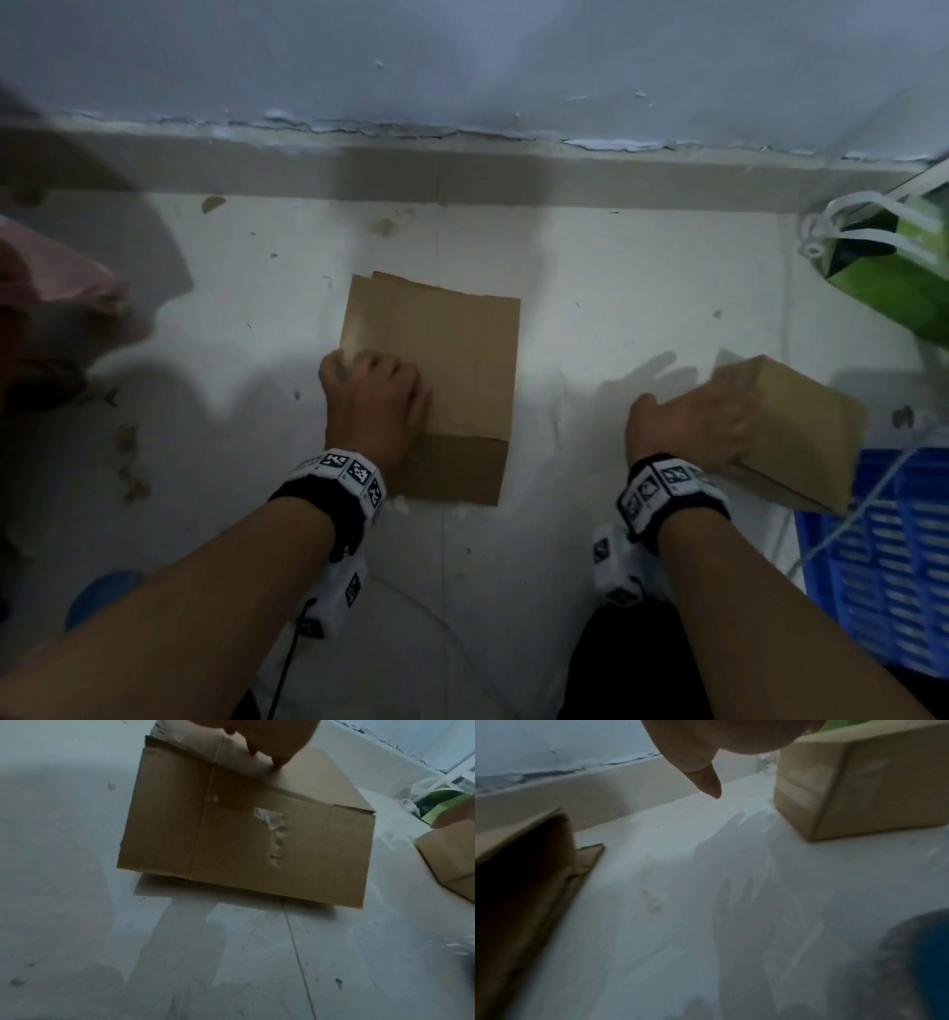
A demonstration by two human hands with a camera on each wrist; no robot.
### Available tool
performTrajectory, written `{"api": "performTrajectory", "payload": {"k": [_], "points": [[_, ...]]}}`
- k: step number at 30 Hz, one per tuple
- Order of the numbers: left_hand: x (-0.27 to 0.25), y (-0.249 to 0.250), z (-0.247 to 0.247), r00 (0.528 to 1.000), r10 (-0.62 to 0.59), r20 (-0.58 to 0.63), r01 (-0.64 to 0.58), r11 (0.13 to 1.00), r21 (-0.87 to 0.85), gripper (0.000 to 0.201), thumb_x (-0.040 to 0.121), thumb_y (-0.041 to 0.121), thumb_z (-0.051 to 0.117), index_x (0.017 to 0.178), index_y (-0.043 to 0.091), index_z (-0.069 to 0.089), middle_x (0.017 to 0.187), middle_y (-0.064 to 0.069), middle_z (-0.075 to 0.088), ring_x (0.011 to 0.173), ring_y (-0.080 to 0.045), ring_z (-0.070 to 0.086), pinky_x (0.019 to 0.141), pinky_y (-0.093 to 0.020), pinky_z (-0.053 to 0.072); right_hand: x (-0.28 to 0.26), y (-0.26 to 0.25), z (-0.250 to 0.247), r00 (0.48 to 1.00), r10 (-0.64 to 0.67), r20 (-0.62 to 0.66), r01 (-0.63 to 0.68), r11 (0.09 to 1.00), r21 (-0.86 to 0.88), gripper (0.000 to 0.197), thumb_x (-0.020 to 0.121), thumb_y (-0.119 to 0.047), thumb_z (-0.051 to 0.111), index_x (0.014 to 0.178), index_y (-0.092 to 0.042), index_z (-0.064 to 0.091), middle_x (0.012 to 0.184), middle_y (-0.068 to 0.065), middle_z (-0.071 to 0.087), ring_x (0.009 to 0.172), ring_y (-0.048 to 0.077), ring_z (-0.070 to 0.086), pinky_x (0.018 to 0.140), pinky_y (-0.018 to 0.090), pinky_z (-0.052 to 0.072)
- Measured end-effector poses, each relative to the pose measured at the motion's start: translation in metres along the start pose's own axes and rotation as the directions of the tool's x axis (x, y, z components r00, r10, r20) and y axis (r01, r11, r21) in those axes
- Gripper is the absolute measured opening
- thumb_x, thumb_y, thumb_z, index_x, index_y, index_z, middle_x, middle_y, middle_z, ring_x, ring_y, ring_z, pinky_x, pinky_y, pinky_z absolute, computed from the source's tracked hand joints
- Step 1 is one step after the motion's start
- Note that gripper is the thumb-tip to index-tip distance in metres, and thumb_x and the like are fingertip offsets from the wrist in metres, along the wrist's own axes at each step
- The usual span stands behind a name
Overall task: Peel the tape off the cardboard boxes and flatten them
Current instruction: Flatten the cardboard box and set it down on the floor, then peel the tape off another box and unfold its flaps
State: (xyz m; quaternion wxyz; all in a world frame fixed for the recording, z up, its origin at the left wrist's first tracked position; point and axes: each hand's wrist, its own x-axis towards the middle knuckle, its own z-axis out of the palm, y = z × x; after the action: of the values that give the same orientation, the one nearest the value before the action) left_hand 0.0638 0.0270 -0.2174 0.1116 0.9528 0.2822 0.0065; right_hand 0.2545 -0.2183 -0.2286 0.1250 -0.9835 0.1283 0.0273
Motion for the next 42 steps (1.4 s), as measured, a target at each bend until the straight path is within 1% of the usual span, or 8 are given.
{"api": "performTrajectory", "payload": {"k": [5, 11, 15, 21, 26, 29, 36, 42], "points": [[-0.004, 0.008, 0.005, 0.955, 0.103, 0.278, -0.121, 0.991, 0.051, 0.03, 0.091, 0.044, 0.058, 0.108, 0.022, 0.066, 0.121, -0.001, 0.06, 0.12, -0.023, 0.05, 0.105, -0.053, 0.03, 0.028, 0.045, -0.012, 0.949, 0.247, 0.193, -0.242, 0.969, -0.052, 0.097, 0.086, -0.036, 0.06, 0.162, -0.01, 0.005, 0.167, 0.031, 0.001, 0.154, 0.05, 0.004, 0.122, 0.067, 0.005], [-0.009, 0.024, 0.002, 0.922, 0.026, 0.386, -0.043, 0.998, 0.035, 0.038, 0.097, 0.038, 0.051, 0.13, 0.019, 0.053, 0.145, -0.002, 0.042, 0.131, -0.026, 0.041, 0.111, -0.049, 0.032, -0.013, 0.026, -0.016, 0.956, -0.294, -0.012, 0.287, 0.94, -0.186, 0.049, 0.086, -0.055, 0.064, 0.111, -0.013, 0.064, 0.107, 0.021, 0.062, 0.103, 0.038, 0.057, 0.099, 0.052, 0.035], [-0.008, 0.025, 0.0, 0.915, 0.008, 0.405, -0.02, 0.999, 0.028, 0.041, 0.1, 0.034, 0.05, 0.138, 0.018, 0.046, 0.147, -0.004, 0.038, 0.132, -0.029, 0.037, 0.11, -0.046, 0.03, -0.033, -0.003, -0.015, 0.864, -0.5, -0.063, 0.494, 0.865, -0.09, 0.052, 0.086, -0.06, 0.064, 0.114, -0.016, 0.067, 0.125, 0.014, 0.064, 0.118, 0.034, 0.054, 0.104, 0.05, 0.031], [-0.01, 0.02, 0.014, 0.913, 0.024, 0.407, -0.039, 0.999, 0.028, 0.055, 0.094, 0.041, 0.054, 0.142, 0.018, 0.039, 0.151, -0.008, 0.032, 0.141, -0.028, 0.029, 0.114, -0.057, 0.026, -0.029, -0.033, -0.019, 0.971, 0.079, 0.226, -0.139, 0.954, 0.264, 0.13, 0.072, -0.054, 0.086, 0.162, -0.02, 0.0, 0.171, 0.018, 0.004, 0.158, 0.034, 0.007, 0.126, 0.057, 0.008], [-0.006, 0.027, 0.015, 0.916, -0.008, 0.401, -0.004, 1.0, 0.029, 0.055, 0.092, 0.041, 0.057, 0.139, 0.018, 0.039, 0.148, -0.01, 0.031, 0.138, -0.03, 0.03, 0.114, -0.06, 0.024, -0.011, -0.026, -0.036, 0.737, 0.491, 0.465, -0.674, 0.594, 0.439, 0.111, 0.074, -0.044, 0.09, 0.155, -0.009, 0.023, 0.157, 0.018, 0.04, 0.138, 0.037, 0.046, 0.113, 0.044, 0.038], [-0.003, 0.031, 0.011, 0.905, -0.027, 0.425, 0.023, 1.0, 0.014, 0.052, 0.09, 0.038, 0.059, 0.135, 0.018, 0.041, 0.145, -0.012, 0.032, 0.137, -0.033, 0.03, 0.113, -0.062, 0.024, -0.021, -0.015, -0.038, 0.755, 0.499, 0.425, -0.653, 0.515, 0.555, 0.073, 0.076, -0.036, 0.087, 0.134, -0.007, 0.055, 0.131, 0.014, 0.065, 0.108, 0.032, 0.064, 0.092, 0.037, 0.051], [0.01, 0.052, -0.031, 0.918, 0.015, 0.396, 0.021, 0.996, -0.087, 0.059, 0.09, 0.043, 0.06, 0.141, 0.02, 0.04, 0.156, -0.017, 0.022, 0.146, -0.033, 0.019, 0.117, -0.057, 0.021, -0.064, -0.084, -0.082, 0.867, 0.376, 0.328, -0.47, 0.391, 0.791, 0.037, 0.082, -0.026, 0.078, 0.112, -0.019, 0.059, 0.1, -0.001, 0.063, 0.088, 0.025, 0.064, 0.077, 0.03, 0.045], [0.024, 0.073, -0.133, 0.99, 0.081, 0.119, -0.004, 0.841, -0.541, 0.102, 0.082, 0.049, 0.071, 0.16, 0.018, 0.014, 0.167, -0.01, 0.013, 0.154, -0.026, 0.012, 0.124, -0.043, 0.018, -0.088, -0.131, -0.171, 0.916, 0.195, 0.352, -0.4, 0.355, 0.845, 0.043, 0.082, -0.037, 0.076, 0.115, -0.013, 0.064, 0.098, 0.001, 0.063, 0.087, 0.028, 0.063, 0.08, 0.034, 0.052]]}}
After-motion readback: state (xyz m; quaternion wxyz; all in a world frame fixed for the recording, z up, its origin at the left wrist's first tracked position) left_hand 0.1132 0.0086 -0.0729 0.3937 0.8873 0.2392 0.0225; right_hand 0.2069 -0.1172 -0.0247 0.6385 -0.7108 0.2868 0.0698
